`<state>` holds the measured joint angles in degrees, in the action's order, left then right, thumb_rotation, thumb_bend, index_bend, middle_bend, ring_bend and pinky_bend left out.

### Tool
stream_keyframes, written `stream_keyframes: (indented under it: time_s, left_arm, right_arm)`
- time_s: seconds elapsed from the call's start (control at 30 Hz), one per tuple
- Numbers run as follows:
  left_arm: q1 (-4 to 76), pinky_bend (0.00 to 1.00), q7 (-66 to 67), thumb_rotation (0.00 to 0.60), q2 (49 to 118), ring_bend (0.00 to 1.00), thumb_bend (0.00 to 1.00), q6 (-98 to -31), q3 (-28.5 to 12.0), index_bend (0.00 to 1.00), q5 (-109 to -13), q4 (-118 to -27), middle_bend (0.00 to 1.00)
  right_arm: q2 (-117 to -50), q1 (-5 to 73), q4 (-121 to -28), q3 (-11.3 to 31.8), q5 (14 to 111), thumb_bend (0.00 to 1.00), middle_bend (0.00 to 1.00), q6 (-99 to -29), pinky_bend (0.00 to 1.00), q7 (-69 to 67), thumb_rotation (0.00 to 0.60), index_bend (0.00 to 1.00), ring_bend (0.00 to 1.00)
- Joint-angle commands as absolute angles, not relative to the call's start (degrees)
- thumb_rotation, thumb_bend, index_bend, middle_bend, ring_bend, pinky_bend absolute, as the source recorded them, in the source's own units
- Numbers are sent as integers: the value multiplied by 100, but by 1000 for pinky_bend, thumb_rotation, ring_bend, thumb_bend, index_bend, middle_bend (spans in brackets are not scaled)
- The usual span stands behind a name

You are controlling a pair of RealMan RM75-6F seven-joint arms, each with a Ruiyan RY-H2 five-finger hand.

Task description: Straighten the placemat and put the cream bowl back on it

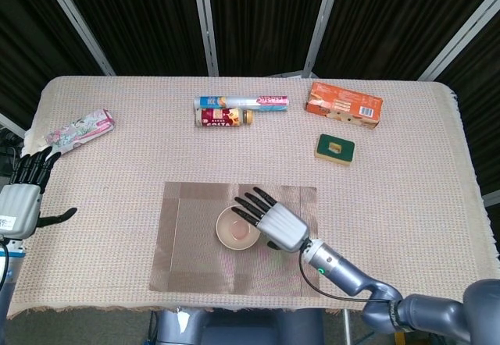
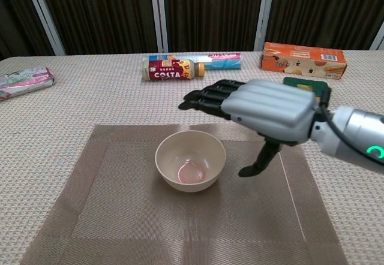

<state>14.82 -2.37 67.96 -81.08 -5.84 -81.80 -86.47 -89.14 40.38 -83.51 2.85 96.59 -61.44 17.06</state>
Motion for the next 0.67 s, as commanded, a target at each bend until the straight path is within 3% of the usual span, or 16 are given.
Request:
stream_keyframes:
  time_s: [0.03,0.3,0.43,0.67]
  left_arm:
    - [1428,0,-195,600,6787,0,0,-8180,-550,0,-8232,-8684,0]
    - [1116,0,114,600,6828,0,0,-8582,-372,0,-8393,-8796,0]
    - [952,0,118,600,6795,0,0,-8765,-314,0,-8433,-8855,0]
    - [869,0,18,600,6721,0,0,-8779,-265,0,-8487,-8858,0]
  right_arm:
    - [-8092,3524,-8943,81,9764,0,0,-6773,0,2215,600,0,0]
    - [-7036,2356,-9298,-151,9406,0,0,-8187,0,1421,600,0,0]
    - [-6896,1844,-9149,-141,9192,0,0,-8811,0,1037,600,0,0]
    - [-6922,1314,-8900,-190,9047,0,0,-9283,0,959,600,0,0]
